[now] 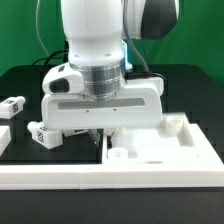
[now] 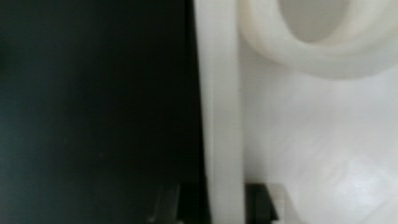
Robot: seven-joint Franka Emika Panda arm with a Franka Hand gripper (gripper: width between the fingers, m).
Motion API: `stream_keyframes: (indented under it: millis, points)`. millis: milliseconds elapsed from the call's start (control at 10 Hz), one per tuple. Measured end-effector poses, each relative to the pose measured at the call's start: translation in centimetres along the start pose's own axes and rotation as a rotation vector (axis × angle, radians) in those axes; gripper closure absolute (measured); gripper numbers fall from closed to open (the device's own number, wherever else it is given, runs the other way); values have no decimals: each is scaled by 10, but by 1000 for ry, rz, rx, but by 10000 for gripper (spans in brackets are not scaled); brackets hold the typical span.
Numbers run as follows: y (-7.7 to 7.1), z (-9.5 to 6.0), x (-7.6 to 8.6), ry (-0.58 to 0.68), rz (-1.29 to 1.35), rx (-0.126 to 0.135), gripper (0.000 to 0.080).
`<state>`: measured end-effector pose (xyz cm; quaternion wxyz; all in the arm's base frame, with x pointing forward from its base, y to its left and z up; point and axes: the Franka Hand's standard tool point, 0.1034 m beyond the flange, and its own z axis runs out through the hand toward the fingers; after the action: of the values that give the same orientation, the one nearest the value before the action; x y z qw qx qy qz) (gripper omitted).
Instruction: Assemble one leg
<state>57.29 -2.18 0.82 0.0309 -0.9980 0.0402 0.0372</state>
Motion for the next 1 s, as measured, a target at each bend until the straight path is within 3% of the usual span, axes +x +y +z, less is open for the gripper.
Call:
stream_keyframes:
  millis: [300,400,500,600,700,800,900,1000]
  points:
    - [1,0,1,12,4,-13,754]
    - [1,1,1,11,7,-11,676]
    - [1,1,1,11,6,-11,521]
    - [1,1,1,11,6,-11,521]
    - [1,0,2,12,6,-11,336]
    - [0,-11,1,10,-25,-10,336]
    - [6,-28,-1,23,-68,-10,195]
    - [20,-40,-6,19,-109,-12,164]
